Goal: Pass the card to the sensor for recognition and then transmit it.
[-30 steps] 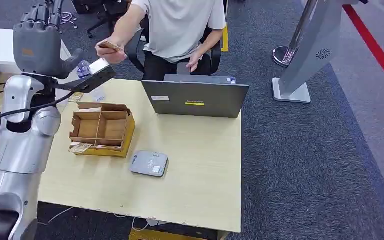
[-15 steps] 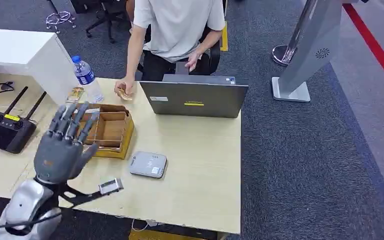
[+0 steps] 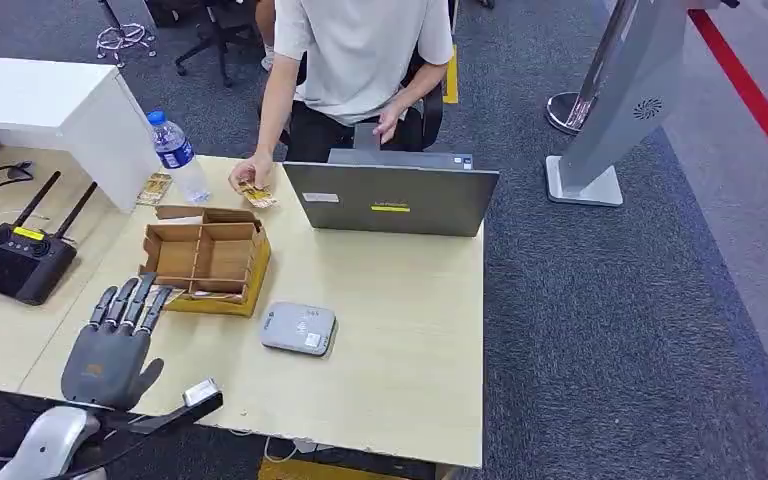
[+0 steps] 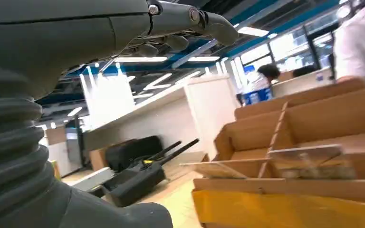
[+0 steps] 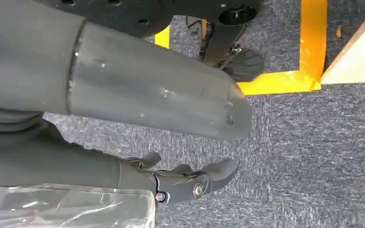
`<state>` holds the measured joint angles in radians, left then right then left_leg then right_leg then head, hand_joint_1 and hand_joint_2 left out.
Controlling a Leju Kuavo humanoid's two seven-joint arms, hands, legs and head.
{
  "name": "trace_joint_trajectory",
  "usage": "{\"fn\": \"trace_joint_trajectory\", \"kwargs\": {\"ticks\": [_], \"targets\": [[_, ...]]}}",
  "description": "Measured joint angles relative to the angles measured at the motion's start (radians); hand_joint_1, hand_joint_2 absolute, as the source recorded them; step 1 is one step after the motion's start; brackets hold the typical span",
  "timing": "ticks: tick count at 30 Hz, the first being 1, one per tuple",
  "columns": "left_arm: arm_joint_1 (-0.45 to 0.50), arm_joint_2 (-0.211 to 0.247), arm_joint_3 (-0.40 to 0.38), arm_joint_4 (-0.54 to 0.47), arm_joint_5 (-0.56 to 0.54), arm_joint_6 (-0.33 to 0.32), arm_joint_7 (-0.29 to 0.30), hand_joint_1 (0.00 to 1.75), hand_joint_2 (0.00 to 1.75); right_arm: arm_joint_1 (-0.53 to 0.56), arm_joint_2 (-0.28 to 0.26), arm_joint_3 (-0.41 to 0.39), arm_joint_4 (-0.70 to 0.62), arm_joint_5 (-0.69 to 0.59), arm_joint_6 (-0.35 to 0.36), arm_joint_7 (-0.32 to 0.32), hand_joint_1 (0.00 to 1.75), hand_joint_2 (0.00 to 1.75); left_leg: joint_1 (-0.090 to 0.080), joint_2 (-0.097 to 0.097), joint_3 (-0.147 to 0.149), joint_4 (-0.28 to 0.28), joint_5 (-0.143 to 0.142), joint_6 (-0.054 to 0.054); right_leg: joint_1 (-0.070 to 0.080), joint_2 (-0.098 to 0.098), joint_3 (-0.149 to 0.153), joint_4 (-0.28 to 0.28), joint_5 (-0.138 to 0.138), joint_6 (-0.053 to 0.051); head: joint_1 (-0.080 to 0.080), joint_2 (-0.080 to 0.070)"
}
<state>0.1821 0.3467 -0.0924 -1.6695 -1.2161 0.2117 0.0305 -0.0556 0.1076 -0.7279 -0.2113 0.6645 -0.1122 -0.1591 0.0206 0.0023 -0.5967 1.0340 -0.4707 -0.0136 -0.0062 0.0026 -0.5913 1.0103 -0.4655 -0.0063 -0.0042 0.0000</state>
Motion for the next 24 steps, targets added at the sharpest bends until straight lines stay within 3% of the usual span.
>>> {"fn": "trace_joint_trajectory", "kwargs": {"ticks": [13,24], "targets": [[-0.240,-0.077,0.012,0.239,-0.060,-0.014,0.000,0.00,1.75,-0.009,0.000,-0.005,0.000,0.032,0.014,0.008,0.00,0.00,0.000,-0.001,0.000,0.000,0.001,0.001,0.000,-0.001,0.000,0.000,0.002,0.000,0.000,0.000],[-0.301,-0.117,-0.011,0.305,-0.061,-0.022,0.000,0.00,1.75,-0.015,0.000,-0.005,0.000,0.036,0.018,0.012,0.00,0.00,0.000,-0.001,0.000,0.000,0.001,0.000,0.000,0.000,0.000,0.000,0.002,0.000,0.000,0.000]]}}
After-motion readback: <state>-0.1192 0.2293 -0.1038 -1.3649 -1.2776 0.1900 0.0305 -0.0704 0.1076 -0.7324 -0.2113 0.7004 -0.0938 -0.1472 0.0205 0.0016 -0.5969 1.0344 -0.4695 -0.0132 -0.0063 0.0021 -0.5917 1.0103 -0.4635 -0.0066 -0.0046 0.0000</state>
